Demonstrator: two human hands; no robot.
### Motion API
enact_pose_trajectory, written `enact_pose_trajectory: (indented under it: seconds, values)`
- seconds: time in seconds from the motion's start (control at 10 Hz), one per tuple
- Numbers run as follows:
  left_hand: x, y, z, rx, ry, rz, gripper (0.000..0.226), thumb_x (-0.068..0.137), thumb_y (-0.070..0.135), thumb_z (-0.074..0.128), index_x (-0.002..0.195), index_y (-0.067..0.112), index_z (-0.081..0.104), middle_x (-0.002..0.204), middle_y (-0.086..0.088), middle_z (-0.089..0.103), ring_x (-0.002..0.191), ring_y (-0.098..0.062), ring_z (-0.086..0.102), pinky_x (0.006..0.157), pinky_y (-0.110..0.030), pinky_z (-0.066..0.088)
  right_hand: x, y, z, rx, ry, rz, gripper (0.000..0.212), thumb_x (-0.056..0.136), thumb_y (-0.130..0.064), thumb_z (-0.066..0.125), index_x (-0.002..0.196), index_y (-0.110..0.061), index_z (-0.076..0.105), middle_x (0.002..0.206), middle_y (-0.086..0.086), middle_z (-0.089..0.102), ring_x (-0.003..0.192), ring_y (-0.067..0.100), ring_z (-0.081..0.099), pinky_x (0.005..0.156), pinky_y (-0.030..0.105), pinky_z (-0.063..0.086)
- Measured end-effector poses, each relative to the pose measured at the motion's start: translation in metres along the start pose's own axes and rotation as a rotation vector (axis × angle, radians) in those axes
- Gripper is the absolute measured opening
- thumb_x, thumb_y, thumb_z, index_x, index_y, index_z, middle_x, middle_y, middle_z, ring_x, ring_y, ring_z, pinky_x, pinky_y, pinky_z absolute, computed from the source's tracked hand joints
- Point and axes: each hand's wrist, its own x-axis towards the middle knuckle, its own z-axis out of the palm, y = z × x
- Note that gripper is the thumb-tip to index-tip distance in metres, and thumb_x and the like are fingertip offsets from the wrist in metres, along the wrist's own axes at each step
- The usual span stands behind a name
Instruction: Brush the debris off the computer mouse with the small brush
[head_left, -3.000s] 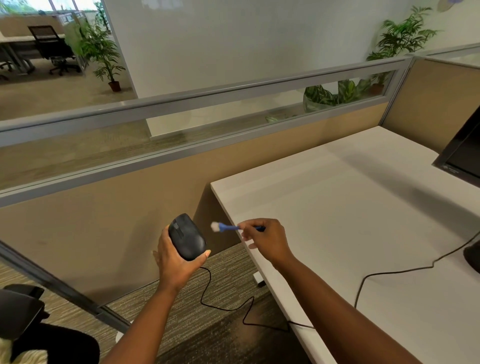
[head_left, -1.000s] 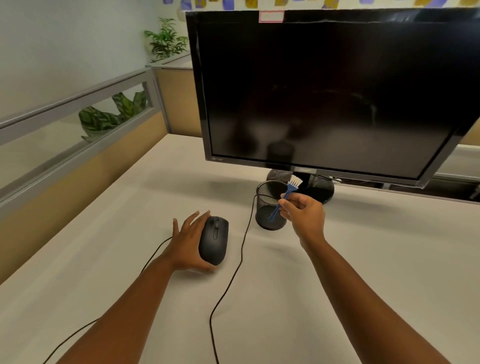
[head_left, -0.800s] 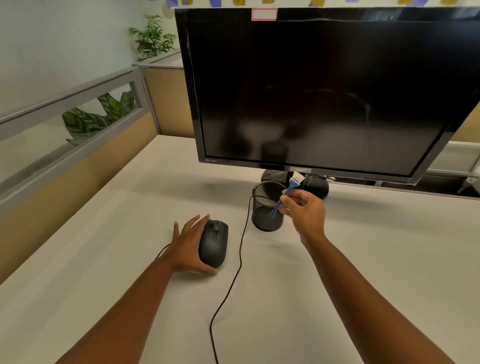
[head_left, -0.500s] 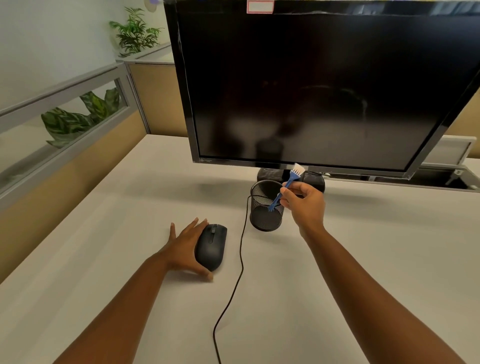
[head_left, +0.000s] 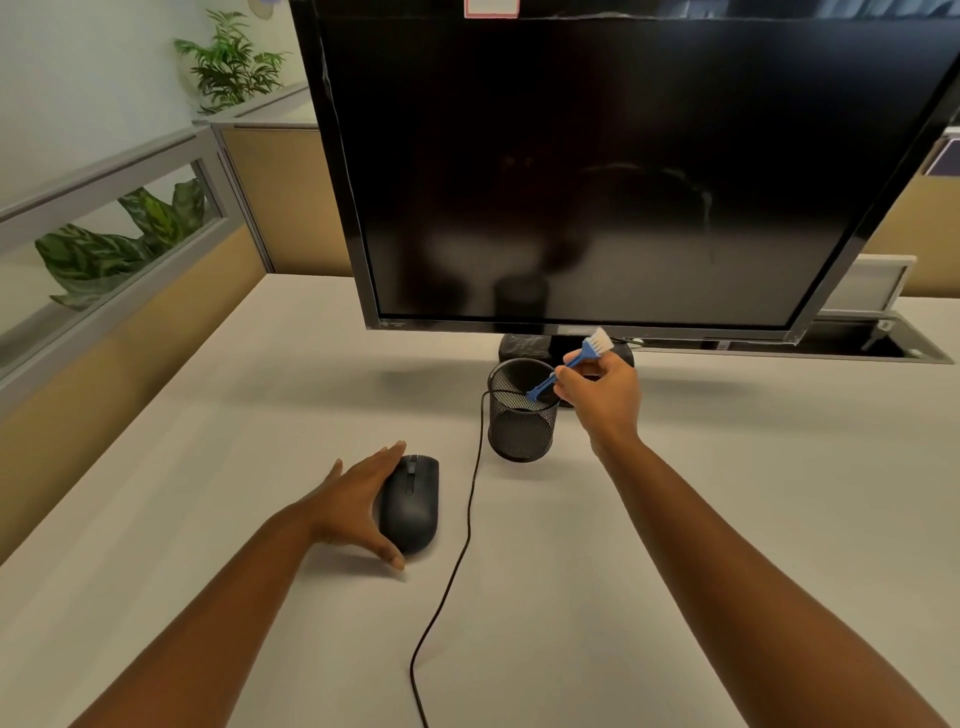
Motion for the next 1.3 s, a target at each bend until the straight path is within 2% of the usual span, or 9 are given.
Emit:
enact_pose_trajectory:
  seconds: [0.1, 0.2, 0.3, 0.4, 0.6, 1.0, 1.1, 1.2, 1.3]
  values:
    - [-0.001, 0.000, -0.002, -0.008, -0.019, -0.005, 0.140, 0.046, 0.067, 0.078, 0.144, 0.026, -0.014, 0.156, 0.003, -0.001, 0.142, -0.015, 0.000, 0.111, -0.044, -0.010, 0.002, 0.002, -0.001, -0.057, -0.012, 0.007, 0.025, 0.081, -0.012, 0.066, 0.104, -0.005, 0.062, 0.111, 0.018, 0.065, 0.098, 0.031, 0.063, 0.081, 0.039, 0.055]
    - [-0.001, 0.006, -0.008, -0.035, -0.003, -0.029, 0.141, 0.040, 0.081, 0.066, 0.143, 0.027, -0.015, 0.156, -0.002, -0.004, 0.142, -0.018, -0.004, 0.111, -0.047, -0.013, 0.004, 0.003, -0.001, -0.165, -0.026, -0.002, 0.029, 0.080, -0.016, 0.067, 0.105, -0.003, 0.061, 0.110, 0.019, 0.065, 0.097, 0.030, 0.062, 0.082, 0.041, 0.054]
    - [0.010, 0.036, -0.024, -0.044, 0.195, 0.046, 0.132, 0.039, 0.100, 0.020, 0.145, 0.026, -0.009, 0.155, 0.000, -0.007, 0.139, -0.011, -0.013, 0.108, -0.047, -0.018, 0.007, 0.000, 0.000, -0.283, -0.064, -0.013, 0.033, 0.083, -0.021, 0.065, 0.109, -0.003, 0.058, 0.114, 0.019, 0.063, 0.097, 0.031, 0.062, 0.080, 0.040, 0.055]
    - [0.028, 0.086, -0.028, 0.069, 0.373, 0.216, 0.110, 0.058, 0.092, 0.000, 0.146, 0.025, -0.001, 0.149, 0.010, -0.009, 0.131, 0.000, -0.016, 0.108, -0.044, -0.017, 0.003, -0.002, 0.005, -0.338, -0.070, -0.035, 0.032, 0.087, -0.025, 0.058, 0.110, -0.003, 0.058, 0.114, 0.019, 0.064, 0.098, 0.030, 0.063, 0.069, 0.030, 0.048]
    - [0.049, 0.126, -0.011, 0.254, 0.406, 0.184, 0.073, 0.091, 0.059, 0.027, 0.146, 0.019, 0.001, 0.156, -0.001, 0.002, 0.142, -0.014, -0.005, 0.112, -0.042, -0.010, -0.005, 0.000, 0.006, -0.401, -0.047, -0.091, 0.031, 0.087, -0.026, 0.058, 0.110, -0.005, 0.058, 0.109, 0.017, 0.066, 0.095, 0.028, 0.063, 0.064, 0.026, 0.043]
    - [0.049, 0.128, -0.003, 0.352, 0.365, 0.077, 0.075, 0.092, 0.057, 0.025, 0.145, 0.016, -0.009, 0.156, -0.004, -0.010, 0.141, -0.017, -0.011, 0.113, -0.046, -0.006, -0.002, 0.008, 0.007, -0.603, -0.150, -0.139, 0.031, 0.086, -0.030, 0.059, 0.107, -0.008, 0.062, 0.108, 0.015, 0.064, 0.092, 0.026, 0.061, 0.070, 0.030, 0.045]
    - [0.046, 0.129, -0.002, 0.371, 0.346, 0.094, 0.076, 0.092, 0.057, 0.026, 0.145, 0.015, -0.009, 0.156, -0.004, -0.011, 0.141, -0.017, -0.012, 0.113, -0.047, -0.006, -0.004, 0.006, 0.003, -0.550, -0.142, -0.120, 0.030, 0.085, -0.032, 0.060, 0.107, -0.011, 0.060, 0.112, 0.013, 0.061, 0.092, 0.026, 0.060, 0.073, 0.031, 0.046]
    - [0.045, 0.131, -0.012, 0.354, 0.373, 0.098, 0.076, 0.092, 0.056, 0.027, 0.145, 0.015, -0.010, 0.156, -0.005, -0.011, 0.141, -0.018, -0.011, 0.112, -0.047, -0.006, -0.004, 0.000, -0.003, -0.533, -0.103, -0.136, 0.033, 0.085, -0.032, 0.060, 0.113, -0.013, 0.056, 0.118, 0.012, 0.055, 0.097, 0.027, 0.059, 0.075, 0.031, 0.046]
    - [0.043, 0.136, -0.031, 0.412, 0.507, 0.082, 0.077, 0.092, 0.056, 0.028, 0.145, 0.014, -0.008, 0.156, -0.006, -0.009, 0.142, -0.020, -0.011, 0.112, -0.045, -0.007, -0.005, -0.014, -0.017, -0.501, -0.019, -0.271, 0.039, 0.087, -0.030, 0.057, 0.120, -0.011, 0.050, 0.125, 0.013, 0.053, 0.111, 0.028, 0.052, 0.087, 0.035, 0.046]
